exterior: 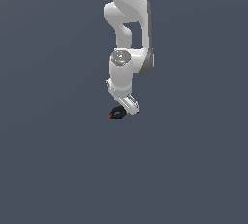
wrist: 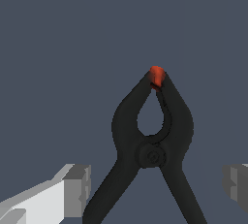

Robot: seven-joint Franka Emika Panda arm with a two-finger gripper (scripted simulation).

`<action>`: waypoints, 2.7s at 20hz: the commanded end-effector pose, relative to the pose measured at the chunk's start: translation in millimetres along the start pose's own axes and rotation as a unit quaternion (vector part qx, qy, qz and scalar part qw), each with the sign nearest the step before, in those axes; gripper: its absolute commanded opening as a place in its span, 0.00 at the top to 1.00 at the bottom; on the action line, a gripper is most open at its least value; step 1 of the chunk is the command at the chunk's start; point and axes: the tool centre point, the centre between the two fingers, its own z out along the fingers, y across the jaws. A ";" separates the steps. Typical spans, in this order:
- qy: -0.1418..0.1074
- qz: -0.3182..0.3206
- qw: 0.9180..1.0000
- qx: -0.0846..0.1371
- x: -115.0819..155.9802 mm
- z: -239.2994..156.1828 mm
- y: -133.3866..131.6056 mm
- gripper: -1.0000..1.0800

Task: Pick up the object and move it to a goal position.

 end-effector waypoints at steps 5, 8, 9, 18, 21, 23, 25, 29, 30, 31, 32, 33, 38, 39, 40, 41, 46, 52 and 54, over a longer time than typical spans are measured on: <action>0.002 0.036 0.999 0.001 -4.0 5.5 5.0 0.04; 0.002 0.042 0.999 0.001 -4.6 6.3 5.8 0.04; 0.002 0.042 0.999 0.001 -4.7 6.4 5.8 0.04; 0.002 0.041 0.999 0.001 -4.9 24.7 6.2 0.04; 0.002 0.042 0.999 0.001 -5.0 39.5 6.6 0.04; 0.002 0.042 0.999 0.001 -5.1 47.1 6.6 0.04; 0.002 0.042 0.999 0.001 -5.0 52.4 6.4 0.04; 0.002 0.042 0.999 0.001 -4.8 56.6 6.2 0.04; 0.002 0.042 0.999 0.001 -4.8 56.6 6.2 1.00; 0.002 0.042 0.999 0.001 -4.8 56.6 6.2 1.00; 0.002 0.042 0.999 0.001 -4.8 56.6 6.2 1.00; 0.002 0.042 0.999 0.001 -4.8 56.6 6.2 1.00; 0.002 0.042 0.999 0.001 -4.8 56.6 6.2 1.00; 0.002 0.042 0.999 0.001 -4.8 56.6 6.2 1.00; 0.003 0.042 0.999 0.002 -4.9 55.4 5.3 1.00; 0.003 0.042 0.999 0.002 -5.0 55.1 5.1 1.00; 0.003 0.042 0.999 0.002 -8.7 45.9 -2.4 1.00; 0.003 0.042 0.999 0.001 -19.5 18.4 -24.7 1.00; 0.003 0.042 0.999 0.001 -24.5 5.4 -35.3 1.00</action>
